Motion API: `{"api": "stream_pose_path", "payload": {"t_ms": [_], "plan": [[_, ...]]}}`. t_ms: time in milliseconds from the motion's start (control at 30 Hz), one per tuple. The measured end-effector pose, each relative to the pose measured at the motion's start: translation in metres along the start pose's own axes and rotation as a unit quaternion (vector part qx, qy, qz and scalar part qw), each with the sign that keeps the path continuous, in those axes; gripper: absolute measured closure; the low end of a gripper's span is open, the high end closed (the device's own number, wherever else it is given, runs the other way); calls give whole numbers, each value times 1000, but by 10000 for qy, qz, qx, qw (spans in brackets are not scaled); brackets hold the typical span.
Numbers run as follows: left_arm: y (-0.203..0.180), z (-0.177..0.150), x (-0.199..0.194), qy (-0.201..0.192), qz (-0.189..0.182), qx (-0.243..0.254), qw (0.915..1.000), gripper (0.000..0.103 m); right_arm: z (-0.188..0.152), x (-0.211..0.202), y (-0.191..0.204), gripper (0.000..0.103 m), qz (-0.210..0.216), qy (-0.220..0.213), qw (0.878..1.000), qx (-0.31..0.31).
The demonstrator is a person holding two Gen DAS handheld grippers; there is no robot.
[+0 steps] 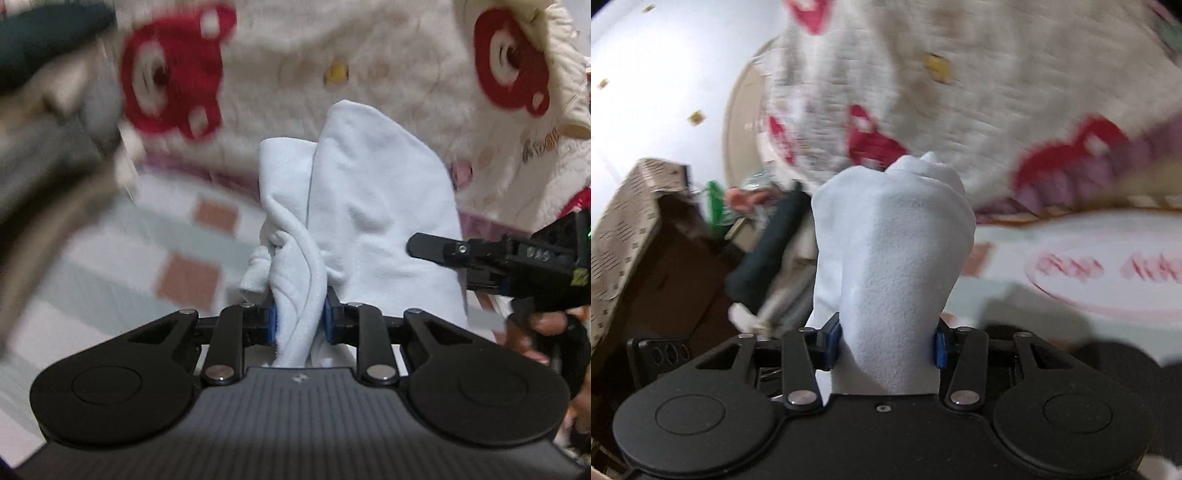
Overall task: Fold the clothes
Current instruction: 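Grasp the folded shirt with the right tool while the left tool holds it, then lift the folded shirt with both tools and carry it to the clothes stack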
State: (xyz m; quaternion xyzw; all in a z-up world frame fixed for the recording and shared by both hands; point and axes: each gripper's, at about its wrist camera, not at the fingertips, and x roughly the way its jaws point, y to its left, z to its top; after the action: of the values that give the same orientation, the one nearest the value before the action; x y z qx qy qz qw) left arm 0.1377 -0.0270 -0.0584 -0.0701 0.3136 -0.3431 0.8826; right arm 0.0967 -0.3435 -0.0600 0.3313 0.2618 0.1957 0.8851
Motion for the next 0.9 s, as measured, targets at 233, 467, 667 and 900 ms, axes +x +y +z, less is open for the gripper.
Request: {"api": "stream_pose_path", "payload": {"t_ms": [233,467,667,900], "plan": [[26,57,-75,-650,476,-175,9966,81,56,34,82,52,702,294,9962,-428],[73,148,-141,-816,1294,634,9862,81,123,111,166,52,1414,1110,9833,-297],[137,210,-169,-1033,1885,233,9764,81,157,203,206,52,1793,1490,9717,384],[223,246,-105,-238,2549,-99,9666,81,162,310,205,46,1253,1572,9756,886]]}}
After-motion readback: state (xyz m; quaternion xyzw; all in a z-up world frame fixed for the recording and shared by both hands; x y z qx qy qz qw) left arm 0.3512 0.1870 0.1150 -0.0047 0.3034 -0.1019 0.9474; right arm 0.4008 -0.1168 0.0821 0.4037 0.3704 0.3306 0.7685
